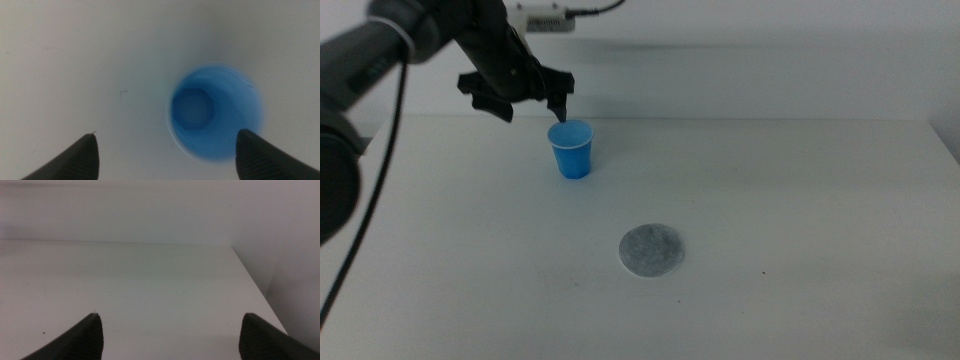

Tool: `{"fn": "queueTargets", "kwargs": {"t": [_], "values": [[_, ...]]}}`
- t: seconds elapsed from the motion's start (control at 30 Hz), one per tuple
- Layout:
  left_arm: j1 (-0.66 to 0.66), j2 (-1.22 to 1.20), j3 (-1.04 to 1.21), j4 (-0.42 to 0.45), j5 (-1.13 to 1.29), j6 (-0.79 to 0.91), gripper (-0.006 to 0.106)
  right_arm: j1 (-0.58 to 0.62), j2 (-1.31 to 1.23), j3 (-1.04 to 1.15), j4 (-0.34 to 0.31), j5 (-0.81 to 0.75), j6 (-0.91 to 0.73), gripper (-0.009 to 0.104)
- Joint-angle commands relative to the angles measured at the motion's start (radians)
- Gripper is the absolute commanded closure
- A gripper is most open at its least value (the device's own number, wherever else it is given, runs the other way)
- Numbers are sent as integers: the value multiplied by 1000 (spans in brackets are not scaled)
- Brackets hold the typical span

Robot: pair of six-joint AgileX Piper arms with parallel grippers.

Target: Place an empty cup on a cup mat.

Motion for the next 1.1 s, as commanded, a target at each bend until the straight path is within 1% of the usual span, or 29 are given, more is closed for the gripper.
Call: {"fn": "queueTargets", "kwargs": {"t": [0.0, 0.2, 0.27, 0.37, 0.47, 0.57, 0.63, 0.7, 0.8, 0.87, 0.97, 1.07], "values": [[-4, 40, -26, 16, -23, -35, 7, 2, -5, 3, -5, -7, -4, 2], [-4, 111, -27, 17, -102, -52, 7, 2, -5, 3, -5, -7, -4, 2], [-4, 125, -27, 14, -104, -52, 11, 2, -5, 3, -5, -7, -4, 2], [-4, 144, -27, 5, -107, -52, 20, 2, -5, 3, -5, -7, -4, 2], [-4, 156, -27, -9, -113, -52, 37, 2, -5, 3, -5, -7, -4, 2], [-4, 159, -27, -16, -109, -52, 65, 2, -5, 3, -5, -7, -4, 2], [-4, 159, -27, -47, -100, -48, 85, 2, -5, 3, -5, -7, -4, 2], [-4, 145, -29, -62, -89, -36, 101, 2, -5, 3, -5, -7, -4, 2], [-32, 97, -20, -30, -89, 16, 102, 2, -5, 3, -5, -7, -4, 2], [-64, 43, 16, -24, -84, 15, 102, 2, -5, 3, -5, -7, -4, 2], [-124, -58, 153, -24, -127, -5, 102, 2, -5, 3, -5, -7, -4, 2], [-196, -167, 335, -46, -229, -34, 102, 2, -5, 3, -5, -7, -4, 2]]}}
